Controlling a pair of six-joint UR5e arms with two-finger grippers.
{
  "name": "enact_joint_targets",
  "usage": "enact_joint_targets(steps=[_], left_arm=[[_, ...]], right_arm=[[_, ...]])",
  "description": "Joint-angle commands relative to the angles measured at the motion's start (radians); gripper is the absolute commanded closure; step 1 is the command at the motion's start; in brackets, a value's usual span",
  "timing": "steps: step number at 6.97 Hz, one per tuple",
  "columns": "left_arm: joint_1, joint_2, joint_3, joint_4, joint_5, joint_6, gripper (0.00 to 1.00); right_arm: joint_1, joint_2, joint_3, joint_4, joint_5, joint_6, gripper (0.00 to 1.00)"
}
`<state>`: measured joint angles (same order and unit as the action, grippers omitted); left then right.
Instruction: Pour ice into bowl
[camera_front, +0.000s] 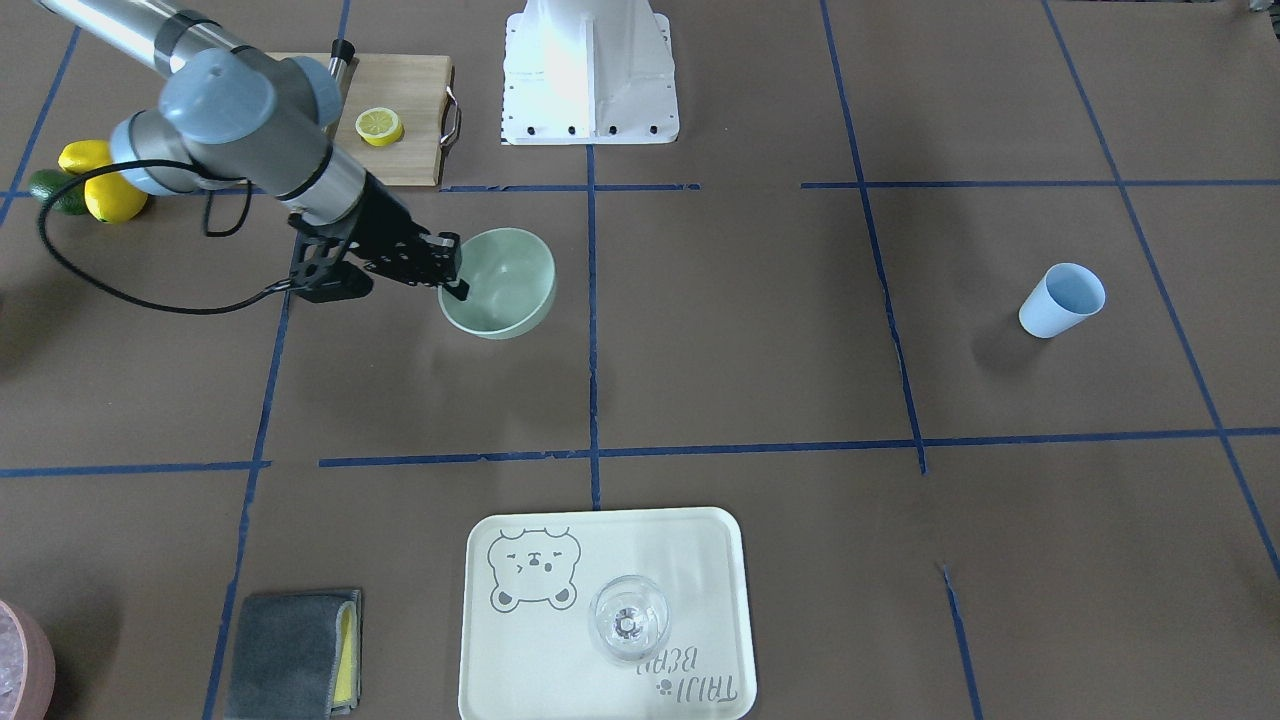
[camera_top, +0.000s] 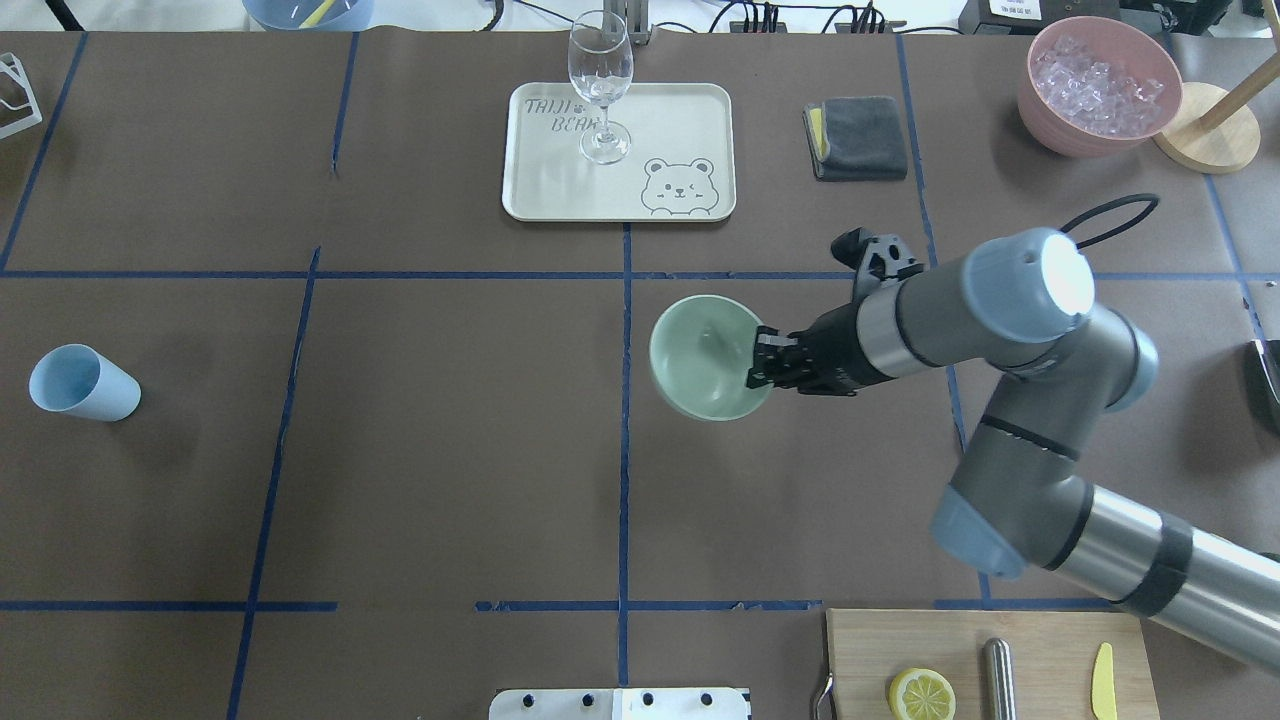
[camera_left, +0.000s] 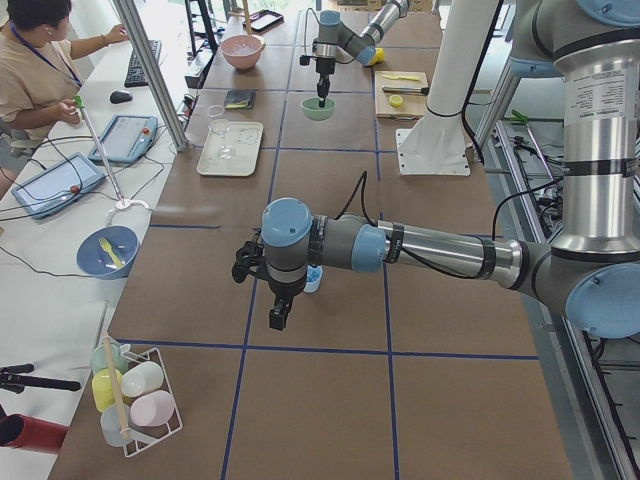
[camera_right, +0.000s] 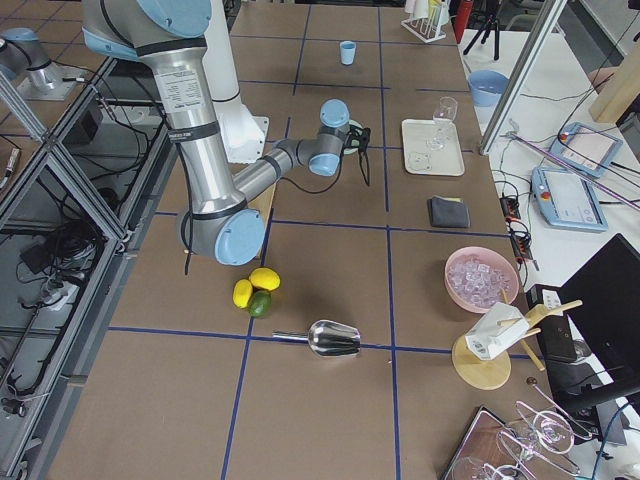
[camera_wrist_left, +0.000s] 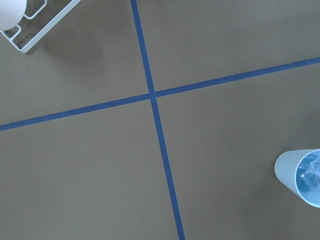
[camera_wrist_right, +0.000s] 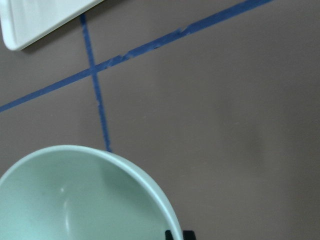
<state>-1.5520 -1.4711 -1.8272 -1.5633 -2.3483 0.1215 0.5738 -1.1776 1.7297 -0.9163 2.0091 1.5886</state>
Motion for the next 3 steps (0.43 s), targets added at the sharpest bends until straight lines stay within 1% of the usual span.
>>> enact_joint_targets(steps=[1, 2, 3], left_arm=[[0.003, 0.000, -0.003, -0.023, -0.061, 0.001, 0.00], [0.004, 0.005, 0.002, -0.073, -0.065, 0.000, 0.00], [0.004, 0.005, 0.003, -0.074, -0.065, 0.000, 0.00]], right_arm=[[-0.119, 0.212, -0.022, -0.252, -0.151, 0.063, 1.00], [-0.149, 0.304, -0.145, -0.246, -0.212, 0.095, 1.00], [-0.160, 0.390, -0.259, -0.245, -0.223, 0.125, 1.00]])
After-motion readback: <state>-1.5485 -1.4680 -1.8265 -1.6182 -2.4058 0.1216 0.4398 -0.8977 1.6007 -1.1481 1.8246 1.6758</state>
